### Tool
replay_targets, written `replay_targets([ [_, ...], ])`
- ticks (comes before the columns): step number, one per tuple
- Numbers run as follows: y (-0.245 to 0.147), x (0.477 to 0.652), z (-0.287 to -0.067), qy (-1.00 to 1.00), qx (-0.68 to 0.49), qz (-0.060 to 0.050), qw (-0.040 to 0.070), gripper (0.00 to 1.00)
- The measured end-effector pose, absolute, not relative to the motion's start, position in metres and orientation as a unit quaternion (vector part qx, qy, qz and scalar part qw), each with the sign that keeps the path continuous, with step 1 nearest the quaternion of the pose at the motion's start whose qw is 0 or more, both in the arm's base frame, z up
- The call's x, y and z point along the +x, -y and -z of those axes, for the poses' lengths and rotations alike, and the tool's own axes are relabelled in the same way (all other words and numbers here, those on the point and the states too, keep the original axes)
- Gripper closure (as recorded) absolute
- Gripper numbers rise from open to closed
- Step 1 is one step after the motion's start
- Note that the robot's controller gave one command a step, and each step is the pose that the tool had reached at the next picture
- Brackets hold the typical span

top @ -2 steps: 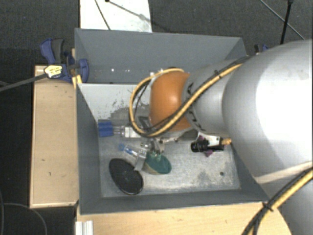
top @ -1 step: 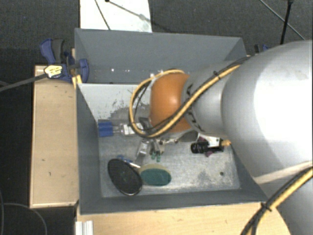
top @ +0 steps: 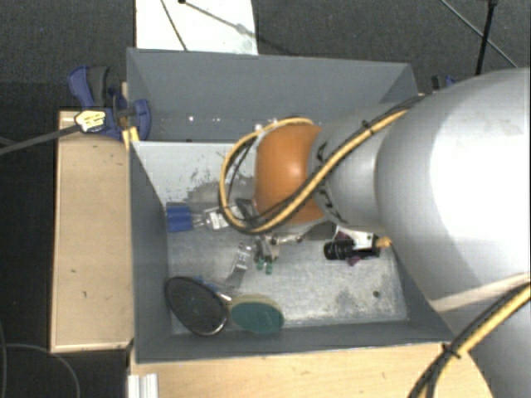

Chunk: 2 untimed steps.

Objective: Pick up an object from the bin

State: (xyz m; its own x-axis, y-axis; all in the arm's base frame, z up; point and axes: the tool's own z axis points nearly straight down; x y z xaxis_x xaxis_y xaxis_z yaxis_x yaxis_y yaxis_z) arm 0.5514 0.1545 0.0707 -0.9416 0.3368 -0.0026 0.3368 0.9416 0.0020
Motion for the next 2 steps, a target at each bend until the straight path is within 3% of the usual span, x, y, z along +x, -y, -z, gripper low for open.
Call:
replay_targets([
  [1,-0.217,0.505,-0.087,-0.994,0.109,-0.002,0.003,0.00],
  [2,-0.128,0.491,-0.075,-0.999,0.052,-0.003,0.008,0.00],
])
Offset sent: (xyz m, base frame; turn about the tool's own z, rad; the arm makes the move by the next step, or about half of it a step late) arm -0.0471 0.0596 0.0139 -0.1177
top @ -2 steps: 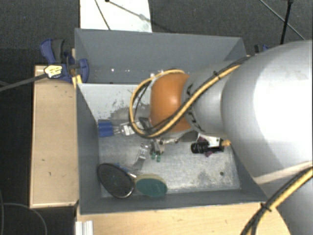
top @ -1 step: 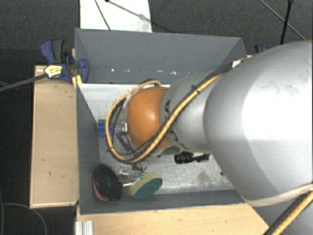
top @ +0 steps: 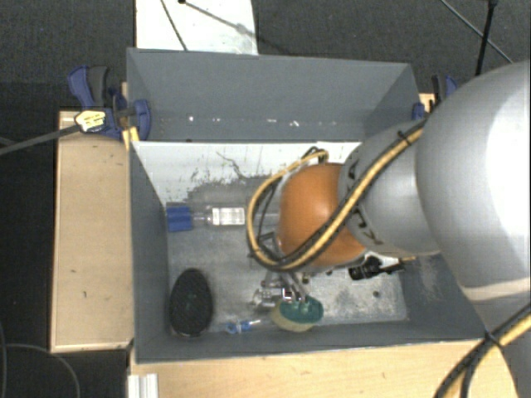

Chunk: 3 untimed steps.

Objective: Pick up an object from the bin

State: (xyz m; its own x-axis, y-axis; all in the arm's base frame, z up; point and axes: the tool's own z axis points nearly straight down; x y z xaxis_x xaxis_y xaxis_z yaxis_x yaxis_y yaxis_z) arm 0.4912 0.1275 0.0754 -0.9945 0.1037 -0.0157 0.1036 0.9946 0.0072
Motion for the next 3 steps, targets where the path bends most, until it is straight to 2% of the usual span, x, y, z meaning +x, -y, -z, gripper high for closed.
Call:
replay_targets([
  [1,-0.055,0.486,-0.075,-0.993,0.114,-0.004,0.009,0.00],
  [2,-0.163,0.498,-0.071,-0.993,0.118,-0.003,0.002,0.00],
  [3,-0.070,0.478,-0.073,-0.992,0.124,0.002,-0.001,0.00],
])
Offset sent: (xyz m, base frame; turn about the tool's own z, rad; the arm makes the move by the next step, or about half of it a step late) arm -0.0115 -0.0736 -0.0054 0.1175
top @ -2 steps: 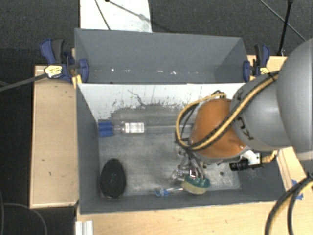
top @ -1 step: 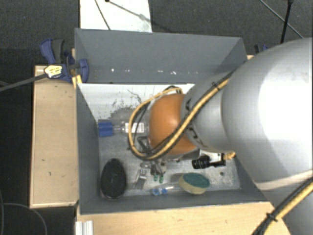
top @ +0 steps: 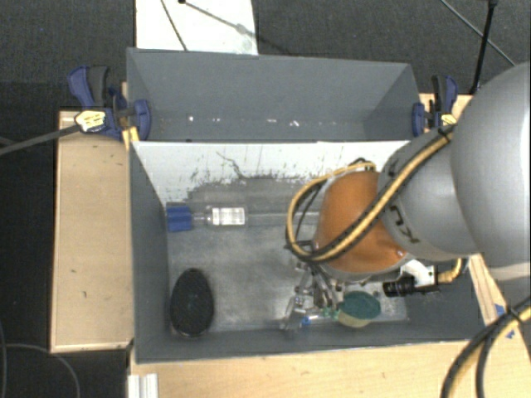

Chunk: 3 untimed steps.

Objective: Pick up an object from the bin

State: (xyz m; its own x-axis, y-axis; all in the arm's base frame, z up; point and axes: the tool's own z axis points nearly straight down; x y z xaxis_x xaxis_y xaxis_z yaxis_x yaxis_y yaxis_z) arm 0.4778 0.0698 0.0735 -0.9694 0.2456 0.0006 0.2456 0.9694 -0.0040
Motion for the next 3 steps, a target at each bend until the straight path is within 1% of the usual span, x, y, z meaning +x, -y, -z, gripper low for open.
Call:
replay_targets([
  [1,-0.055,0.481,-0.072,0.969,0.245,0.000,-0.005,0.00],
  [2,-0.191,0.516,-0.071,0.932,0.363,0.002,-0.004,0.00],
  [3,-0.253,0.488,-0.075,0.900,0.437,-0.002,-0.002,0.00],
])
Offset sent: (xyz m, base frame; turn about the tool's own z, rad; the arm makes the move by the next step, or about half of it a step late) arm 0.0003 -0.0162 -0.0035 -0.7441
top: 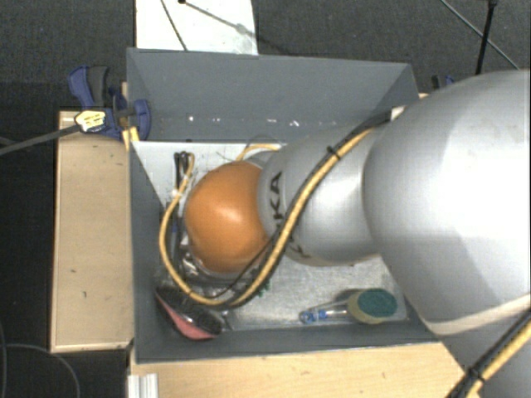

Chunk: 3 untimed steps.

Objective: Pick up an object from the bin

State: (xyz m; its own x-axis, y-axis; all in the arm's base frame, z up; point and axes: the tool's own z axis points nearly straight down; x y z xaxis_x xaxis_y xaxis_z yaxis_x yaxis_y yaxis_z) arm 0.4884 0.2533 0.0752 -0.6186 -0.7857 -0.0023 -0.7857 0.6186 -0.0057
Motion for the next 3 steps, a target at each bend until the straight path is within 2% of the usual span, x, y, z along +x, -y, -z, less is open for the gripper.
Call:
replay_targets([
  [1,-0.2521,0.4852,-0.0742,-0.882,-0.471,0.003,0.008,0.00],
  [2,-0.2500,0.4854,-0.0737,-0.884,-0.468,0.004,0.007,1.00],
  [3,-0.2519,0.4824,-0.0723,-0.884,-0.468,0.002,0.004,0.00],
])
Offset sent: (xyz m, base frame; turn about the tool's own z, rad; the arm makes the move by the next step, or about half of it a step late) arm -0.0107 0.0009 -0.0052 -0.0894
